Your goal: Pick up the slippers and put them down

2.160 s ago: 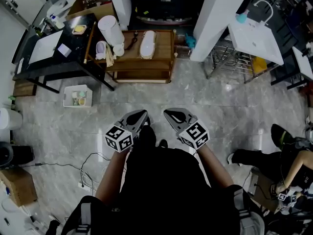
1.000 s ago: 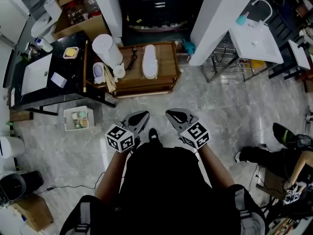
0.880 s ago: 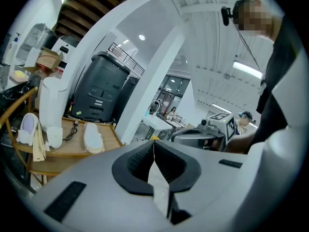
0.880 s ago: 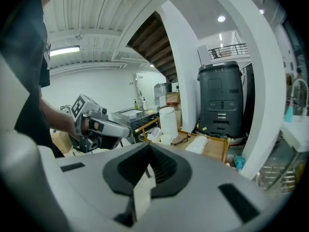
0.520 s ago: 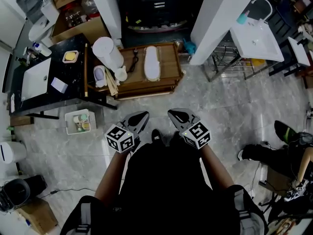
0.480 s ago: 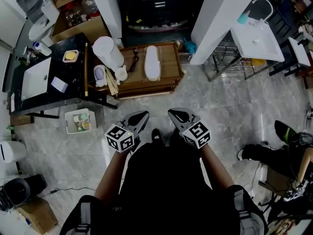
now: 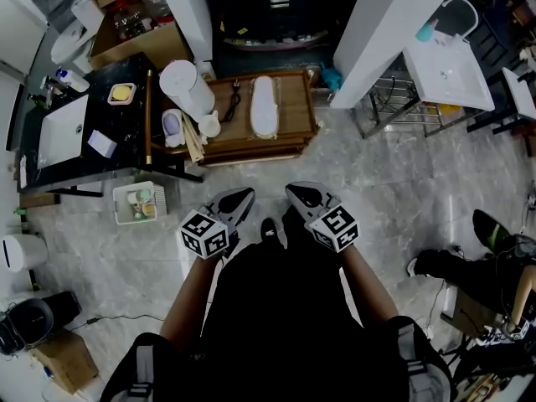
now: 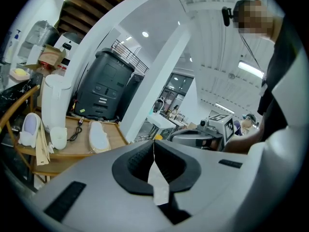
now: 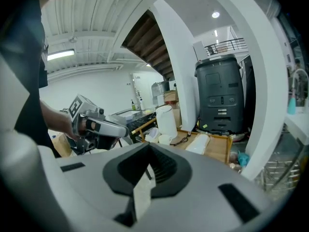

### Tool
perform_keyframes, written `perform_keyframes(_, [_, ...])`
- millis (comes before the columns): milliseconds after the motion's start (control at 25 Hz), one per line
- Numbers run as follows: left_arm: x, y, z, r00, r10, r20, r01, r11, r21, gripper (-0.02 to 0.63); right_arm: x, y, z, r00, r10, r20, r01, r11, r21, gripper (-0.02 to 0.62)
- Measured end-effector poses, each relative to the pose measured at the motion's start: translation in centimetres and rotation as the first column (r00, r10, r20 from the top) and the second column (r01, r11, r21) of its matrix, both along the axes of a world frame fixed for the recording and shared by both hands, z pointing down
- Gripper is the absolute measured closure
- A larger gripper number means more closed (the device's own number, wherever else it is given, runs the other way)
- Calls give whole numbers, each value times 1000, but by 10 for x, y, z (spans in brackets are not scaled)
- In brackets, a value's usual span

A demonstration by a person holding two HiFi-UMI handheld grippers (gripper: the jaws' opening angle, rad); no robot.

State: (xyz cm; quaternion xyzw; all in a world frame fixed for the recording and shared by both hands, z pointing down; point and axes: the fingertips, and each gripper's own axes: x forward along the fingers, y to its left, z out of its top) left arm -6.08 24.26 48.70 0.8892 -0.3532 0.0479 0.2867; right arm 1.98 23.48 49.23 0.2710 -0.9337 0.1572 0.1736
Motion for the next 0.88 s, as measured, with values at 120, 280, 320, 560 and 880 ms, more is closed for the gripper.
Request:
perform_keyframes(120, [3, -10, 0, 1000, -8, 2, 8, 1000, -1, 594, 1, -13, -1, 1000, -12, 2, 12, 1000, 0, 588])
perform_keyframes(280, [6, -25, 2, 999, -32, 4, 32, 999, -9, 594, 3, -31, -2, 999, -28, 18, 28, 1000, -4, 588])
perform_keyframes(320, [7, -29, 2, 999, -38, 5, 38, 999, -11, 594, 3, -35, -1, 999, -36, 20, 36, 999, -9, 588])
perform_keyframes(560, [13, -60, 3, 996, -86, 7, 86, 996, -16, 593, 8, -69, 3, 996, -91, 11, 91, 996, -15, 588])
perform_keyframes(880, [25, -107, -4, 985, -170, 1, 170, 985, -6, 594, 15, -117, 2, 979, -203, -8, 203, 979, -12, 588])
